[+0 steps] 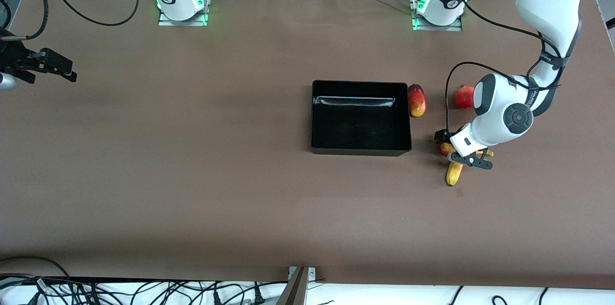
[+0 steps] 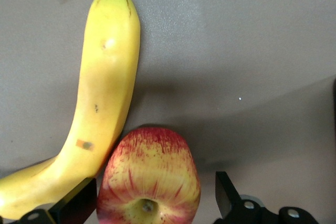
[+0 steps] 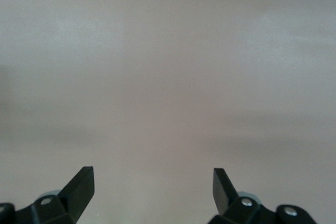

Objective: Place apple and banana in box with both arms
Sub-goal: 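Lower the left gripper and close it on the small apple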

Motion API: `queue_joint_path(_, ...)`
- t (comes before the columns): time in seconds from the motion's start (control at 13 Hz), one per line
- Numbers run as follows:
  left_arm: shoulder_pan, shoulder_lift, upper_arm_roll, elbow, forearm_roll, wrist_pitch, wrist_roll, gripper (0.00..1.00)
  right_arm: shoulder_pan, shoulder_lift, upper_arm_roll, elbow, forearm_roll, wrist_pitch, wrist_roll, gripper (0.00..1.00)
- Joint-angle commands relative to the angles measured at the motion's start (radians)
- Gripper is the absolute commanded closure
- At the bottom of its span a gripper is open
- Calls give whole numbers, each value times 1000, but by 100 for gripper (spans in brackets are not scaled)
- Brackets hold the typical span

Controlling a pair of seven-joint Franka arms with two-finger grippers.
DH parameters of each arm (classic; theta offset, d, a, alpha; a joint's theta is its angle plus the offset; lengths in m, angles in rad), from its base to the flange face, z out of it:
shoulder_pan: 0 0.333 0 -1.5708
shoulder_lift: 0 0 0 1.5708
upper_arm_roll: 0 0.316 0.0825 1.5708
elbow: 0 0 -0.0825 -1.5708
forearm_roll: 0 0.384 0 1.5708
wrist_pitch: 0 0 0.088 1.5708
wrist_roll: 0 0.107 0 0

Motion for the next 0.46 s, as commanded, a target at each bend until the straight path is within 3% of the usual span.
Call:
queue_joint_path(0.0, 1, 6, -2, 11, 10, 5, 10, 94, -1, -1, -3, 12, 16, -18, 9, 0)
queue_joint_path(0.08, 1, 1, -2, 17, 11, 3, 12, 100, -1, -1, -3, 12, 16, -17, 9, 0)
queue_joint_path(0.15, 0, -5, -2, 29, 11, -20, 10, 100, -1, -1, -3, 12, 16, -18, 9, 0)
queue_joint_path(0.38, 3, -43, -43, 147, 7, -237, -2, 100, -1, -1, -3, 12, 16, -18, 10, 0)
